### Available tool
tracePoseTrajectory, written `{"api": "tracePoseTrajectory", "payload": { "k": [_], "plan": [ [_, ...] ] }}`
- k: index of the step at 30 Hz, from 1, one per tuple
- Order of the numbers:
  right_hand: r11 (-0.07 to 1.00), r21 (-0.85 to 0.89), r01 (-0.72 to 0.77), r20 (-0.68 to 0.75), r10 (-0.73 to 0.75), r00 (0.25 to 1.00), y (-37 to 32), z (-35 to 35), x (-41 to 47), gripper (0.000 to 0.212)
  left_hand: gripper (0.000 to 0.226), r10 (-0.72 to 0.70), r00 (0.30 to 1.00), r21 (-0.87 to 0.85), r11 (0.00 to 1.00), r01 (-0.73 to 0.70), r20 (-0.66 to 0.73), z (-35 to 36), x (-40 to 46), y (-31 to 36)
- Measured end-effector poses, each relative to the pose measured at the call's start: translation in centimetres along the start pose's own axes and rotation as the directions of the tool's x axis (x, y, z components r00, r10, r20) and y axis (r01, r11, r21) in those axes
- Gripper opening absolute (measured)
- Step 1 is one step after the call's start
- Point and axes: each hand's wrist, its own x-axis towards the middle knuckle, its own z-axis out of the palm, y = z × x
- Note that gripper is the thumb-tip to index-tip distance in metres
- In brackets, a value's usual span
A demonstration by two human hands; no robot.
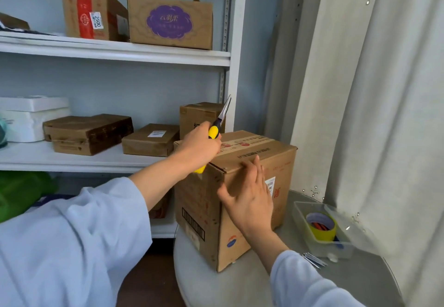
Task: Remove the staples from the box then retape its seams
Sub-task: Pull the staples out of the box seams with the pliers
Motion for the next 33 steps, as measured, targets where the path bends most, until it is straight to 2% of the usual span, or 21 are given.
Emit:
{"api": "tracePoseTrajectory", "payload": {
  "k": [2, 4, 6, 8, 10, 13, 16, 18, 20, 22, 24, 27, 30, 33],
  "plan": [
    [1.000, 0.000, 0.024, -0.012, -0.024, 1.000, 1.2, -1.0, 0.2, 0.075, 0.013, 0.048, 0.999, 0.205, 0.978, -0.050, 0.012, -0.1, 0.2, -0.5],
    [1.000, -0.009, 0.012, 0.000, -0.012, 1.000, 1.8, -1.6, 0.5, 0.078, 0.026, 0.088, 0.994, 0.415, 0.903, -0.110, 0.071, 0.6, 0.2, -0.8],
    [0.999, 0.008, -0.033, 0.010, 0.033, 0.999, 1.7, -1.6, 1.0, 0.084, 0.038, 0.113, 0.987, 0.526, 0.836, -0.157, 0.115, 1.8, 0.1, -1.0],
    [0.998, 0.031, -0.047, 0.024, 0.046, 0.999, 1.7, -1.4, 1.4, 0.080, 0.045, 0.126, 0.983, 0.551, 0.815, -0.180, 0.135, 2.7, 0.1, -1.2],
    [0.997, 0.073, -0.027, 0.038, 0.025, 0.999, 2.2, -1.6, 1.9, 0.078, 0.048, 0.117, 0.982, 0.521, 0.835, -0.178, 0.148, 3.0, 0.3, -1.3],
    [0.982, 0.186, -0.014, 0.035, 0.008, 0.999, 3.9, -2.6, 2.4, 0.083, 0.046, 0.123, 0.974, 0.528, 0.823, -0.207, 0.189, 3.1, 0.4, -1.5],
    [0.962, 0.273, -0.007, 0.081, -0.016, 0.997, 5.3, -3.4, 2.5, 0.086, 0.040, 0.223, 0.954, 0.606, 0.737, -0.300, 0.202, 3.0, 0.2, -1.5],
    [0.960, 0.280, -0.004, 0.108, -0.027, 0.994, 6.0, -3.7, 2.6, 0.088, 0.042, 0.328, 0.916, 0.655, 0.643, -0.396, 0.231, 3.1, 0.0, -1.3],
    [0.960, 0.278, 0.020, 0.113, -0.053, 0.992, 6.7, -4.1, 2.8, 0.078, 0.045, 0.407, 0.873, 0.695, 0.546, -0.468, 0.269, 3.0, -0.2, -1.1],
    [0.955, 0.292, 0.052, 0.094, -0.083, 0.992, 7.1, -4.6, 2.8, 0.064, 0.047, 0.445, 0.848, 0.712, 0.492, -0.501, 0.289, 2.9, -0.4, -1.1],
    [0.945, 0.320, 0.063, 0.086, -0.096, 0.992, 7.5, -5.1, 2.6, 0.057, 0.047, 0.456, 0.842, 0.712, 0.487, -0.507, 0.288, 2.9, -0.4, -1.1],
    [0.949, 0.310, 0.058, 0.115, -0.098, 0.989, 7.8, -5.5, 2.4, 0.057, 0.044, 0.402, 0.868, 0.691, 0.539, -0.482, 0.292, 2.8, -0.4, -1.1],
    [0.971, 0.234, 0.054, 0.134, -0.088, 0.987, 7.2, -5.5, 2.6, 0.069, 0.040, 0.323, 0.897, 0.671, 0.597, -0.440, 0.302, 2.9, 0.0, -1.4],
    [0.982, 0.168, 0.083, 0.084, -0.098, 0.992, 6.8, -5.2, 2.6, 0.078, 0.042, 0.273, 0.906, 0.672, 0.608, -0.424, 0.324, 3.1, 0.6, -1.3]
  ]
}}
